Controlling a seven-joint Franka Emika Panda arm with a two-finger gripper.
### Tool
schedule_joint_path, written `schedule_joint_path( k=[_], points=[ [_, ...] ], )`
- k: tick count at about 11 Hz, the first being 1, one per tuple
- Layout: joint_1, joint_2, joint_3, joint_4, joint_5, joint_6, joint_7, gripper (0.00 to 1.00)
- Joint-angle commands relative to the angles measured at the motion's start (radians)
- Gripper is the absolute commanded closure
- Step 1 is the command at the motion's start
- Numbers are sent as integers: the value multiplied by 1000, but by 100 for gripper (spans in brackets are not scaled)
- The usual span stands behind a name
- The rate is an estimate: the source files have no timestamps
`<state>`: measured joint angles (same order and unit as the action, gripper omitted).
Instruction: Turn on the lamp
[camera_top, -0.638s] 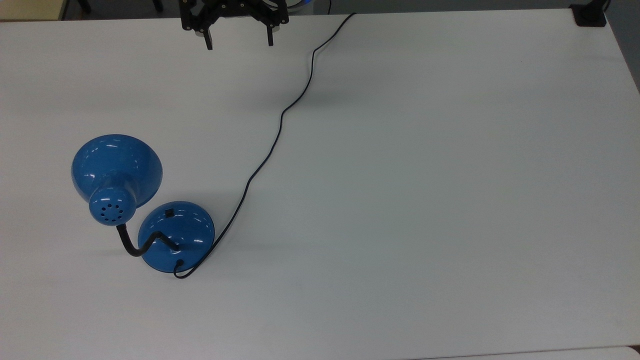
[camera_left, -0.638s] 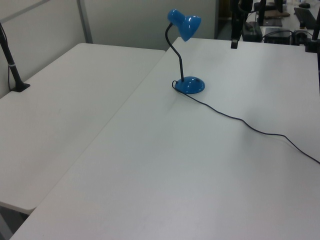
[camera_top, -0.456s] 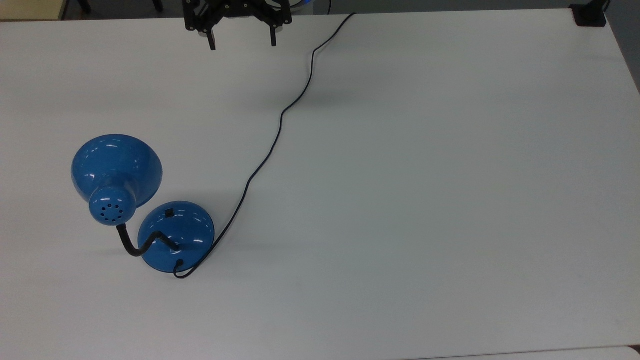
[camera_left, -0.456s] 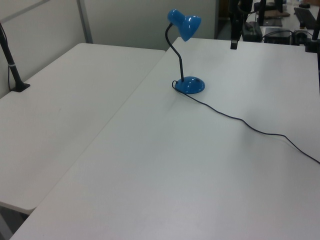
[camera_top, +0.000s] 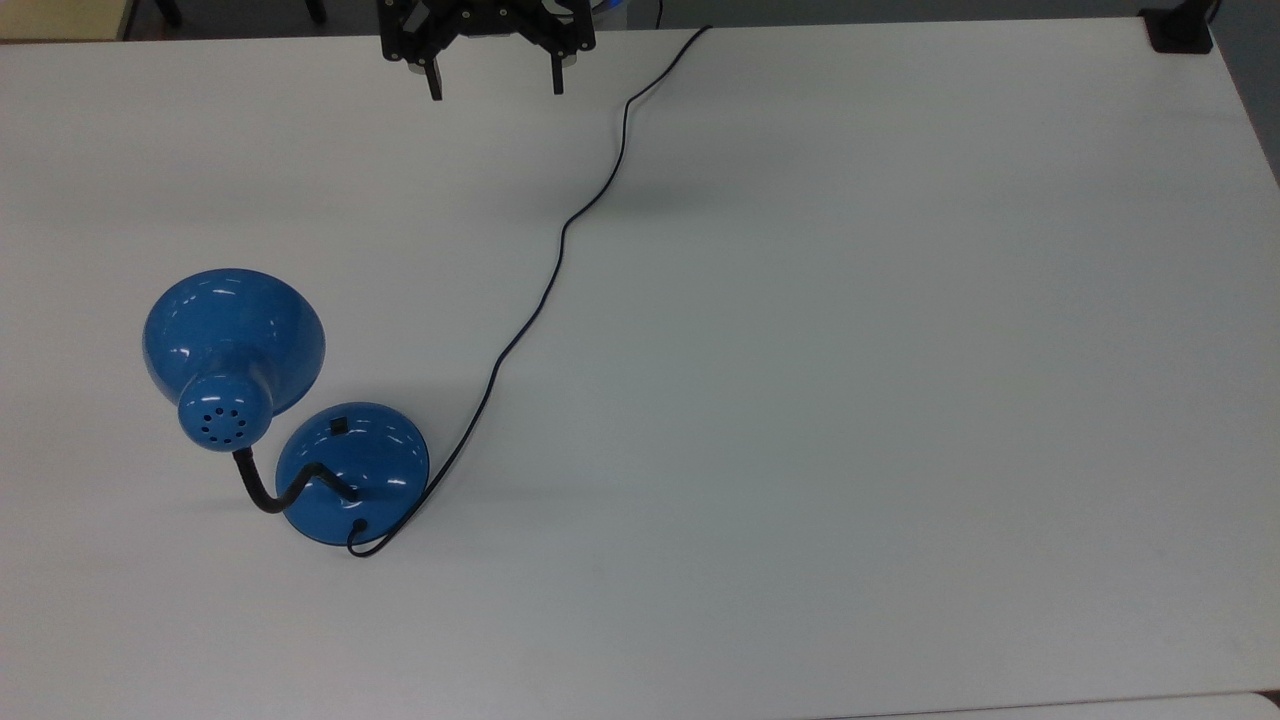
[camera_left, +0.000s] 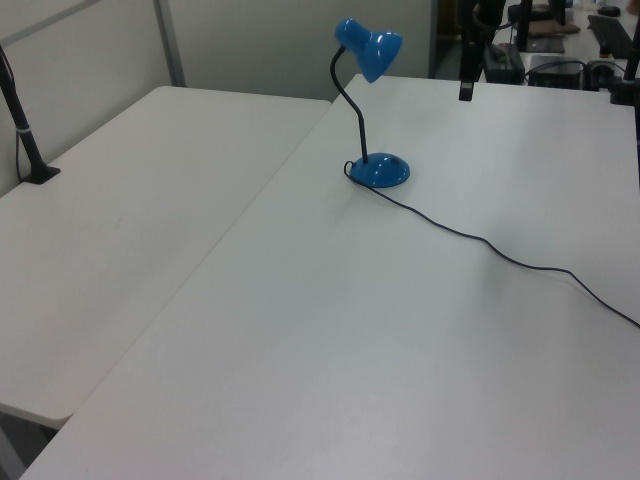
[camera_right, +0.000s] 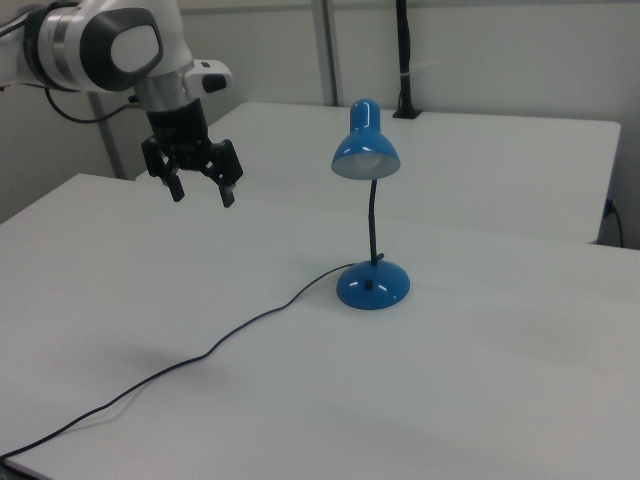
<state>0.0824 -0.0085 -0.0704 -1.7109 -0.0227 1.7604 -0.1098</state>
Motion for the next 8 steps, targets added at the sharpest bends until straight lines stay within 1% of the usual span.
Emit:
schedule_joint_path(
  k=[1, 5, 6, 8],
  points=[
    [-18, -2, 17, 5, 13, -25, 15, 0],
    [-18, -4, 17, 4, 13, -27, 4, 0],
    [-18, 1, 17, 2, 4, -25, -11, 0],
    [-27, 12, 17, -3, -11, -25, -132, 0]
  ],
)
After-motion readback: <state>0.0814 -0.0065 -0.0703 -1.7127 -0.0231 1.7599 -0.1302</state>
